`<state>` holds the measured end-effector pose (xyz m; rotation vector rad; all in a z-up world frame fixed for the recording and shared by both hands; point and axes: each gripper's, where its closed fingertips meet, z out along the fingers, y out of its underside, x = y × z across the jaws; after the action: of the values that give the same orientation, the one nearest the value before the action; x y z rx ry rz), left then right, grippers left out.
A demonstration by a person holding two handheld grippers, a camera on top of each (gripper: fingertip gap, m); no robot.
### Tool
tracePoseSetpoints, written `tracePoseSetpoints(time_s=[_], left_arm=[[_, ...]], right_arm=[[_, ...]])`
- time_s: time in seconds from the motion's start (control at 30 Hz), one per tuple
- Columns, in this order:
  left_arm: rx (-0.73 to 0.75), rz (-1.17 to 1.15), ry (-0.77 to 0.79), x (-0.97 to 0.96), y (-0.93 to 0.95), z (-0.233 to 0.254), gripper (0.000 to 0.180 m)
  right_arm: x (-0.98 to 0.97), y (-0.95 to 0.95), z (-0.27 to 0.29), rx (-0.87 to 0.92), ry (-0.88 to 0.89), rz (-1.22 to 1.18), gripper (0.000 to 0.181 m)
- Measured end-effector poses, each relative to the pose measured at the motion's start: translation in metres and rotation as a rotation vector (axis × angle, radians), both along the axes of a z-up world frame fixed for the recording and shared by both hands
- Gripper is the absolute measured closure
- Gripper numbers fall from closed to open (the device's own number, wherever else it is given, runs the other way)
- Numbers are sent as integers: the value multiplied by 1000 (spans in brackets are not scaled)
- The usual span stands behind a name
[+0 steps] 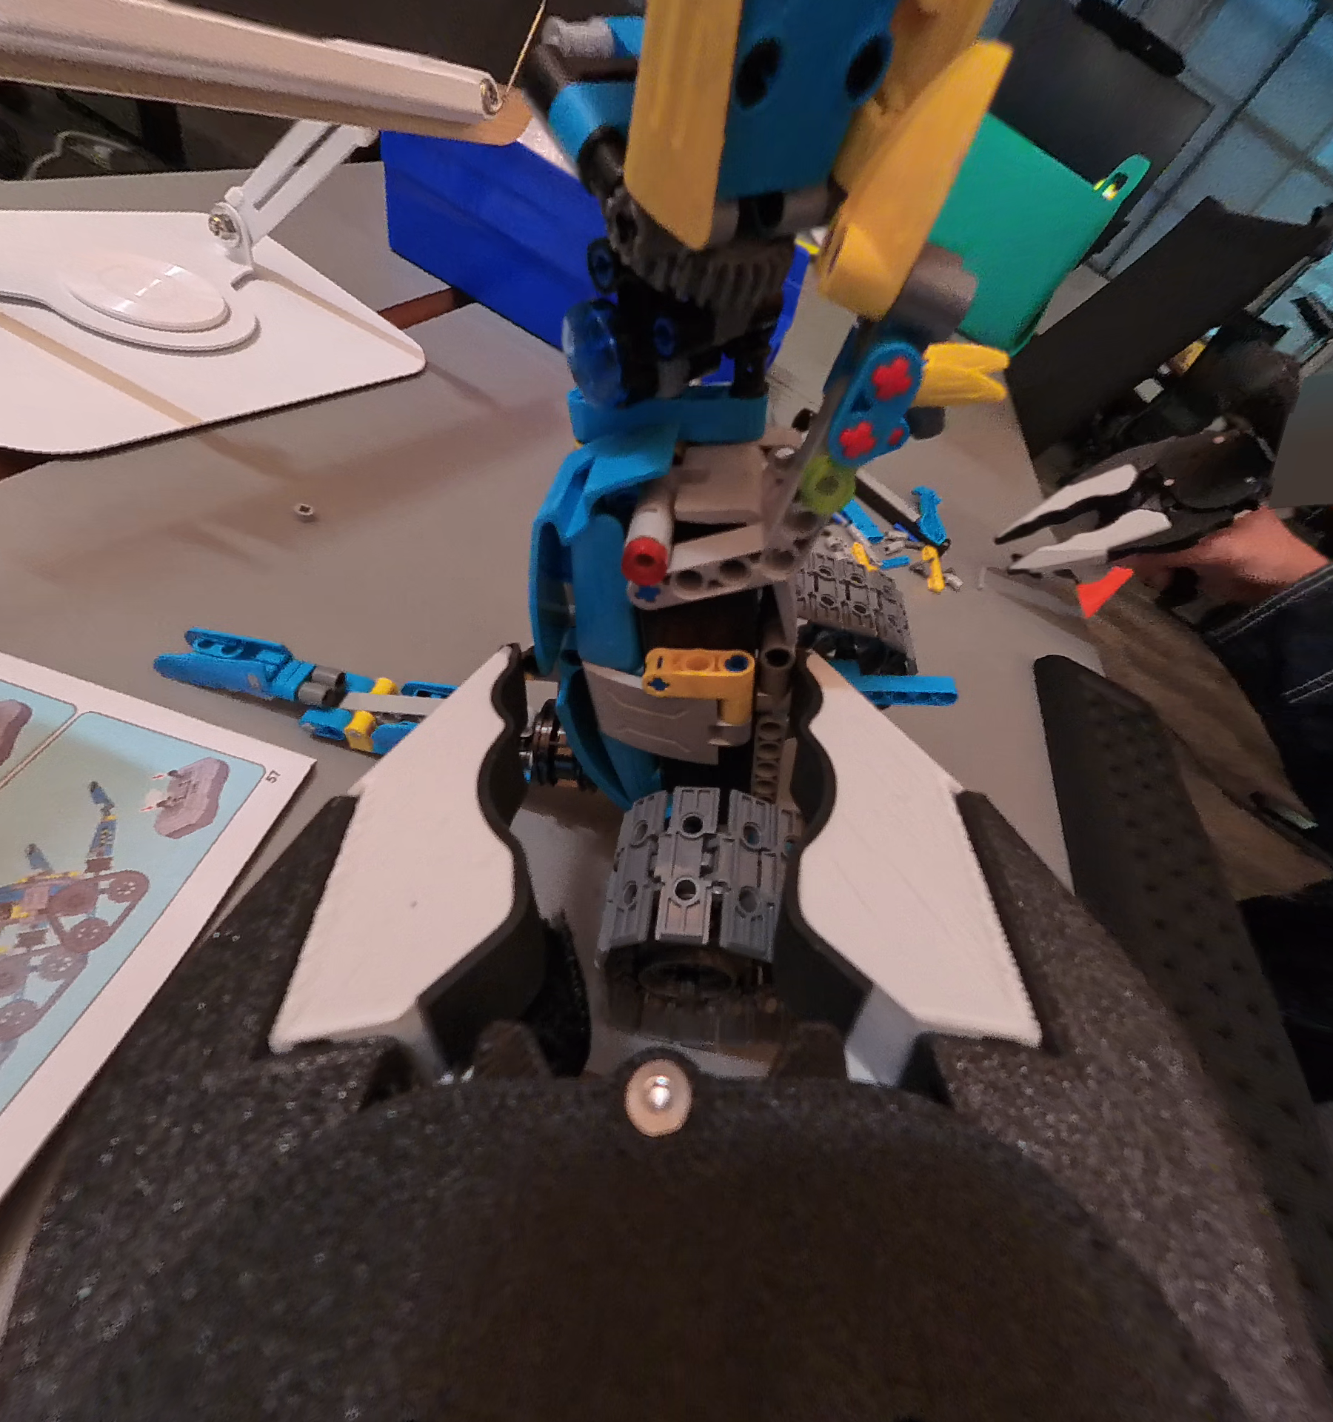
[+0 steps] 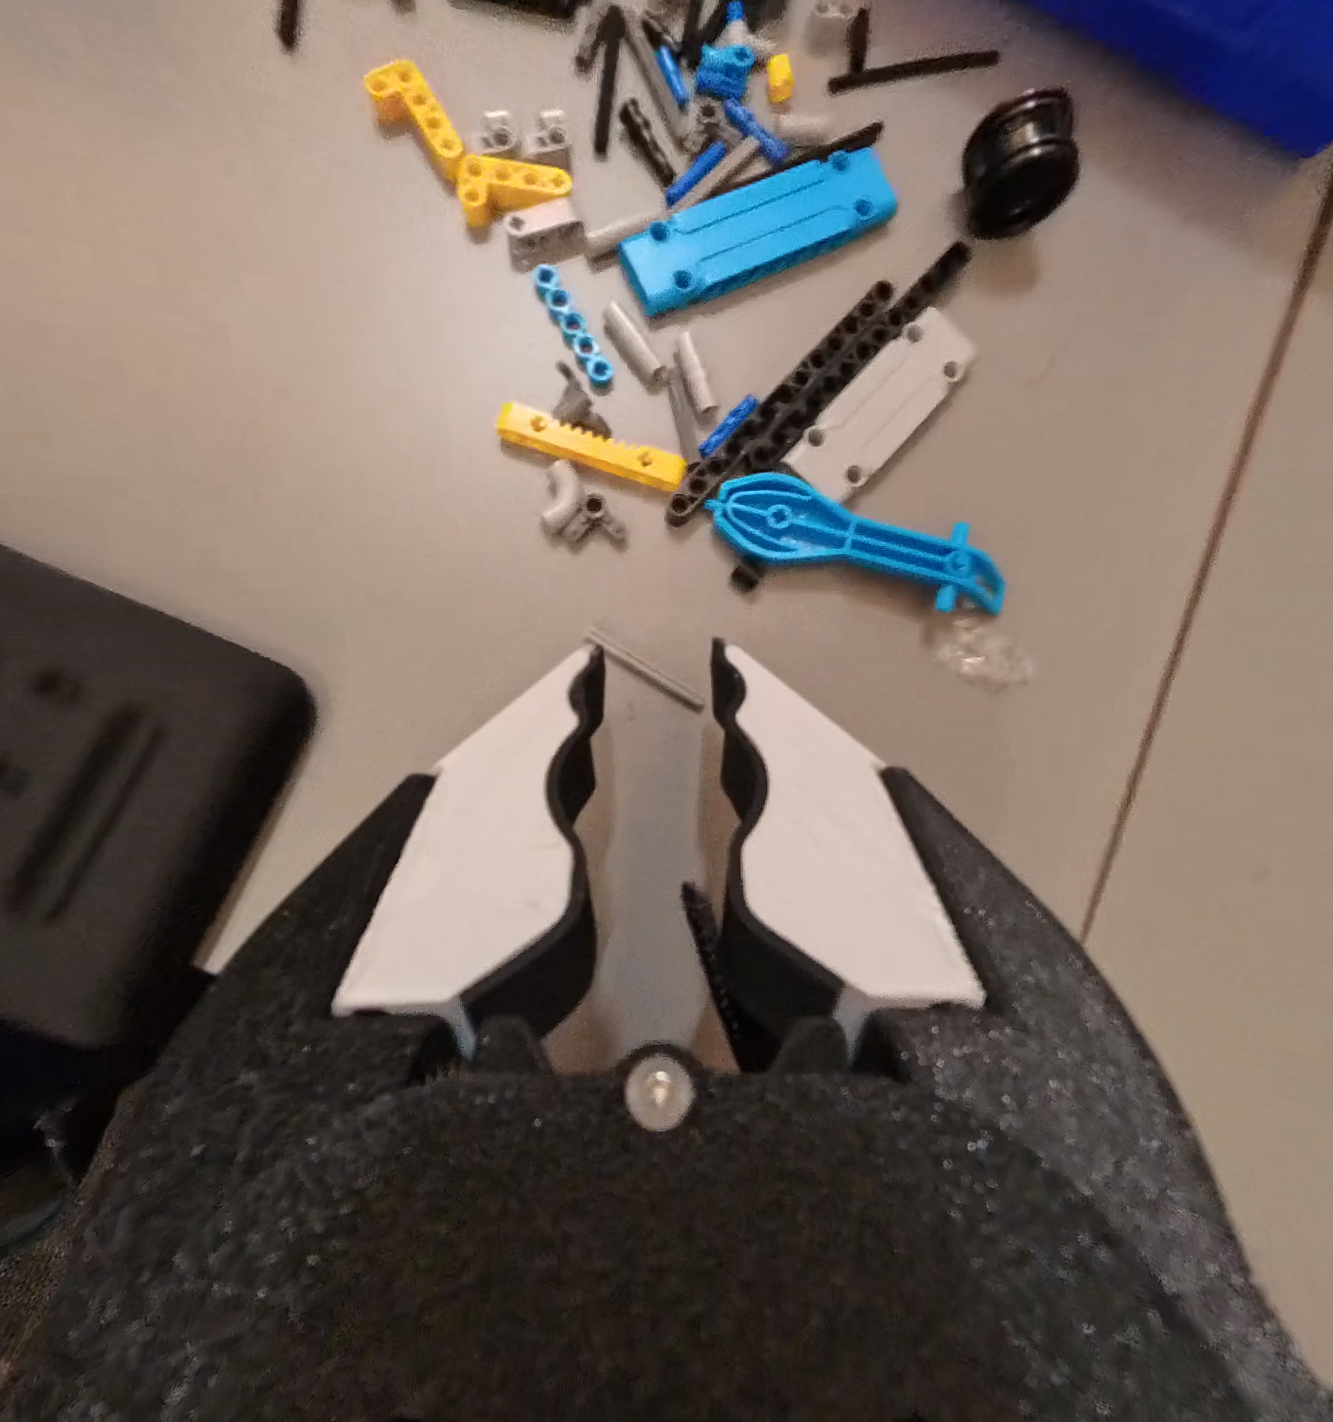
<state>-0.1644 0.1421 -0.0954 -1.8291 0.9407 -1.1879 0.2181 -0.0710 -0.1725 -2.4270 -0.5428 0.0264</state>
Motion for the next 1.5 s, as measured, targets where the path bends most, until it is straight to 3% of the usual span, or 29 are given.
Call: tracePoseSetpoints(time_s=[0.3, 0.47, 0.7, 0.9, 1.17, 1.5], left_arm=[[2, 61, -2, -6, -4, 13, 110], [67, 60, -31, -22, -15, 31, 108], [175, 144, 54, -57, -23, 8, 111], [228, 250, -5, -82, -21, -5, 118], [217, 251, -49, -83, -21, -7, 119], [167, 231, -56, -82, -22, -15, 122]], right_arm=[[5, -2, -4, 20, -44, 37, 154], [5, 10, 8, 95, -11, -71, 155], [-3, 35, 19, 181, 126, -258, 158], [-10, 56, 13, 114, 56, -223, 158], [-24, 109, 29, 75, 164, -333, 164], [-27, 158, 3, -62, 64, -232, 164]])
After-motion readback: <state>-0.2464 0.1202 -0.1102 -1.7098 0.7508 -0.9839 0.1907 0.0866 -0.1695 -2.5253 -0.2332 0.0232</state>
